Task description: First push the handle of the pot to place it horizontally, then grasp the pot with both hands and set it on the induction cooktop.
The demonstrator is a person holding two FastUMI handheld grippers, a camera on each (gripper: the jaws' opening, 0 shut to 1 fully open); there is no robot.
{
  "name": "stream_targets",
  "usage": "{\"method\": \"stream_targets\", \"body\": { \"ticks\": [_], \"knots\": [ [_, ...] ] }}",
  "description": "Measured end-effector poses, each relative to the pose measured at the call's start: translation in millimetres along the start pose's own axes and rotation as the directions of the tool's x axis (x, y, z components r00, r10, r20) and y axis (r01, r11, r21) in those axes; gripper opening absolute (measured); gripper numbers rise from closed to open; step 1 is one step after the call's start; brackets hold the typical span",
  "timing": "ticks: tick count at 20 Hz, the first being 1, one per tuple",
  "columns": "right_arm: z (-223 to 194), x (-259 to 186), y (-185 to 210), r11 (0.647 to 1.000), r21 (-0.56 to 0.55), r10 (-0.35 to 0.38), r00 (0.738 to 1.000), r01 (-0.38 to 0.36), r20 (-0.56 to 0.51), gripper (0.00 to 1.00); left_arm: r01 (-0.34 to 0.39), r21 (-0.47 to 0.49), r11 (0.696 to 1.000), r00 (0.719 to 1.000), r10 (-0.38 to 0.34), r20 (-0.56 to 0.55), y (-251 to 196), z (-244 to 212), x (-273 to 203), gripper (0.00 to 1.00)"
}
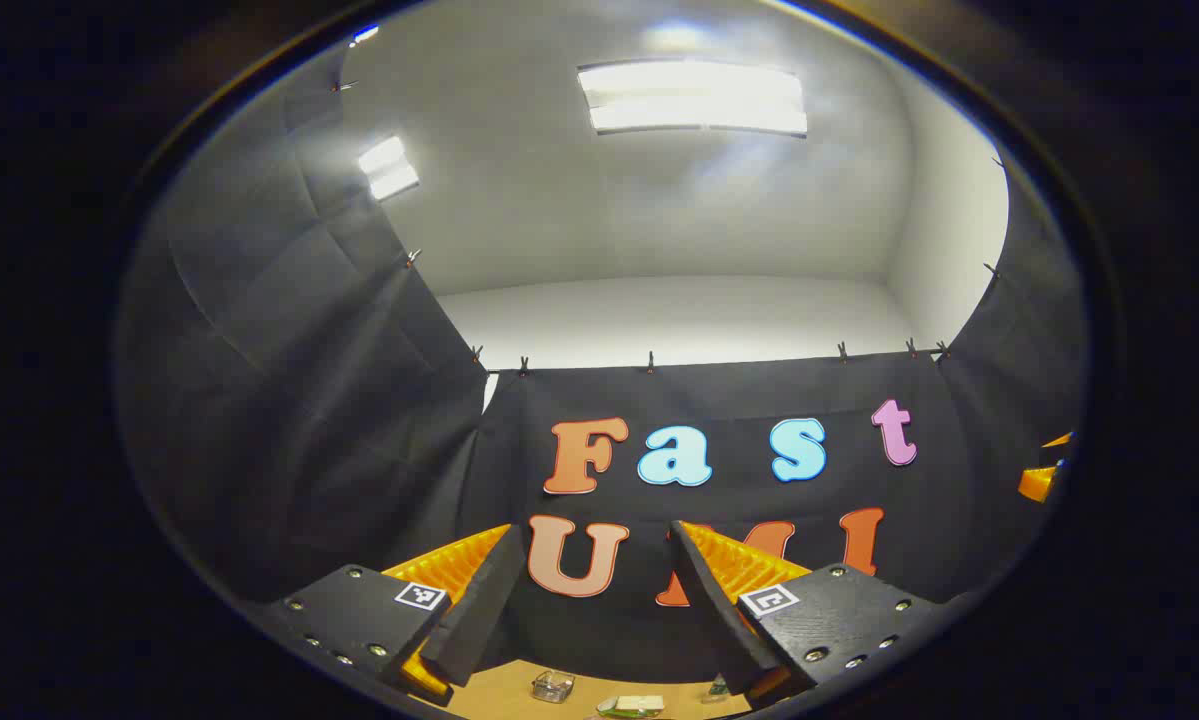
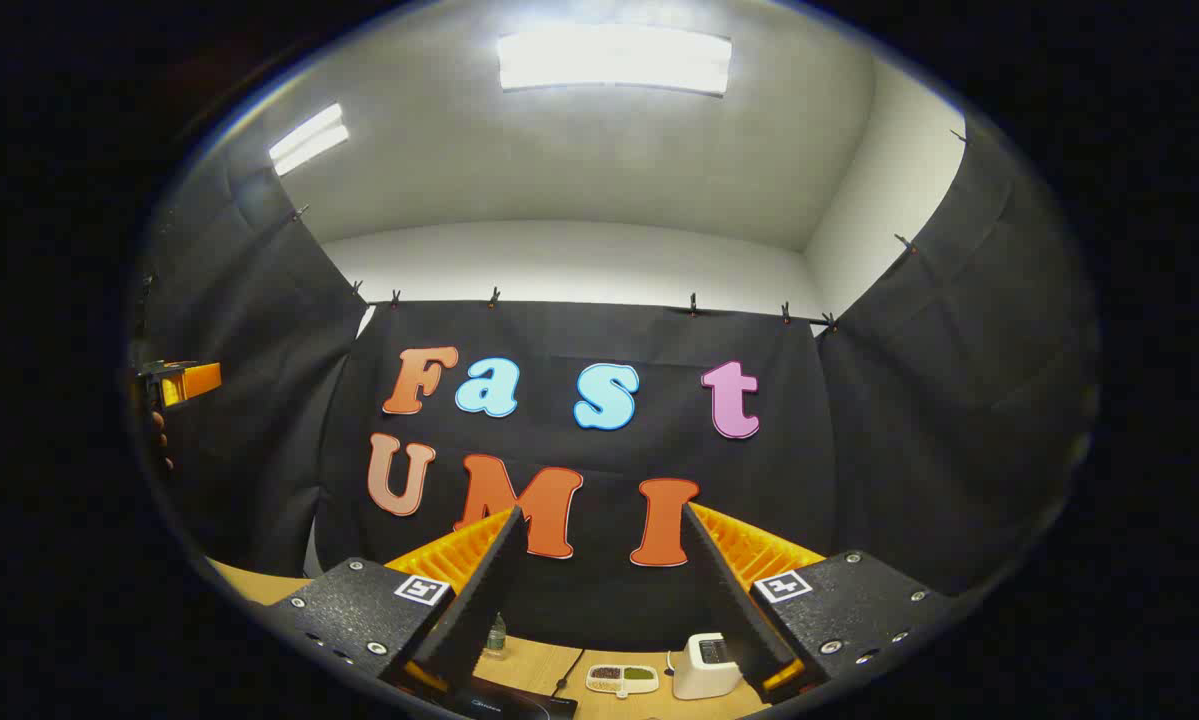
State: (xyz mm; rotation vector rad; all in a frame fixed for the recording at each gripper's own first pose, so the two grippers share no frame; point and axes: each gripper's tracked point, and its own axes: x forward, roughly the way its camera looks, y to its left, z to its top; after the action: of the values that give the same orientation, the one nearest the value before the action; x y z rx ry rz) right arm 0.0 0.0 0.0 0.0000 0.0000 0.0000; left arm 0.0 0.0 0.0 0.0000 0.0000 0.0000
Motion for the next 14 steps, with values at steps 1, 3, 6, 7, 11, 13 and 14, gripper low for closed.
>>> {"method": "stream_targets", "body": {
  "ticks": [1,3,6,7,11,13,14],
  "knots": [
    [-1.9,-0.8,1.0,1.0,0.002,0.003,1.0,-0.003,-0.002,0.95,-0.002,-0.009,1.0,1.0,0.002,-0.012,0.5,-3.6,-0.6,0.9],
    [-5.2,-1.0,0.7,1.0,0.004,0.003,1.0,-0.003,-0.005,0.95,0.024,-0.057,0.998,0.997,-0.028,-0.073,-7.8,-24.7,1.2,0.9],
    [-8.6,1.4,-4.0,1.0,-0.004,-0.006,1.0,0.006,-0.011,0.95,0.031,-0.07,0.997,0.99,-0.04,-0.134,-5.2,-40.6,5.7,0.87],
    [-10.8,1.9,-3.4,1.0,-0.001,-0.008,1.0,0.008,-0.015,0.95,0.032,-0.067,0.997,0.988,-0.041,-0.147,-4.1,-44.1,5.3,0.9],
    [-20.0,1.1,-6.0,1.0,0.001,-0.008,1.0,0.008,-0.024,0.95,0.055,-0.058,0.997,0.975,-0.066,-0.211,-11.1,-68.0,5.0,0.87],
    [-25.3,3.2,-6.4,1.0,-0.012,-0.012,0.999,0.011,-0.035,0.95,0.076,-0.064,0.995,0.971,-0.089,-0.221,-18.0,-71.7,6.2,0.87],
    [-27.1,4.0,-5.1,1.0,-0.011,-0.009,0.999,0.009,-0.04,0.95,0.086,-0.071,0.994,0.97,-0.1,-0.221,-20.9,-71.8,5.3,0.87]
  ]
}}
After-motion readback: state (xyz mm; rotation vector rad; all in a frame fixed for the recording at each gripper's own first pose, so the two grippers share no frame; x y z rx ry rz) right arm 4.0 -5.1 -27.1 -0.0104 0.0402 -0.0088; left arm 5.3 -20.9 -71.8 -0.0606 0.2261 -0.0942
